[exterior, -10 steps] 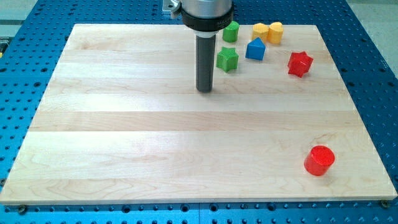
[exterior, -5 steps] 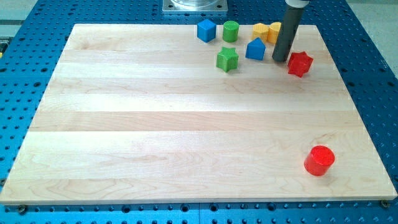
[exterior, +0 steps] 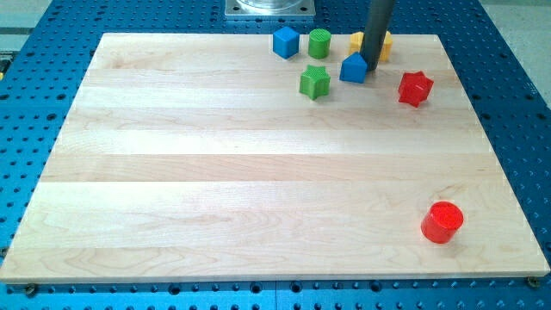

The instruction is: Place the triangle left to the cube

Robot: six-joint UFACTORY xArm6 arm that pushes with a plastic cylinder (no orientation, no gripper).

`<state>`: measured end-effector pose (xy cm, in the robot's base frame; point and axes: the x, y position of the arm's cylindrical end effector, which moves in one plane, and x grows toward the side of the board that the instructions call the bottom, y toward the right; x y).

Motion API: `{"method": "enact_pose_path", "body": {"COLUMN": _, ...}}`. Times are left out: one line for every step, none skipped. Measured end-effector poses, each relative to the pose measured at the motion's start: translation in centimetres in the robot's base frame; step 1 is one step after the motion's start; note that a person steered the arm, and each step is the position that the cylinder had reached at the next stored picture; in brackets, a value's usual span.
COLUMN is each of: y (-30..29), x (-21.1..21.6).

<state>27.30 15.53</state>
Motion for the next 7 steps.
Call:
{"method": "enact_pose_path", "body": {"y": 0.1, "x": -1.1}}
{"method": "enact_pose_path", "body": {"y": 0.1, "x": -1.7}}
{"method": "enact_pose_path", "body": {"y": 1.0, "x": -1.0}}
{"method": "enact_pose_path", "body": {"y": 2.5, "x": -2.3}}
{"method": "enact_pose_path", "body": {"y": 1.6, "x": 0.3}}
{"method": "enact_pose_path", "body": {"y": 0.8, "x": 3.3}}
{"method": "enact_pose_path", "body": {"y": -4.1, "x": 2.3}}
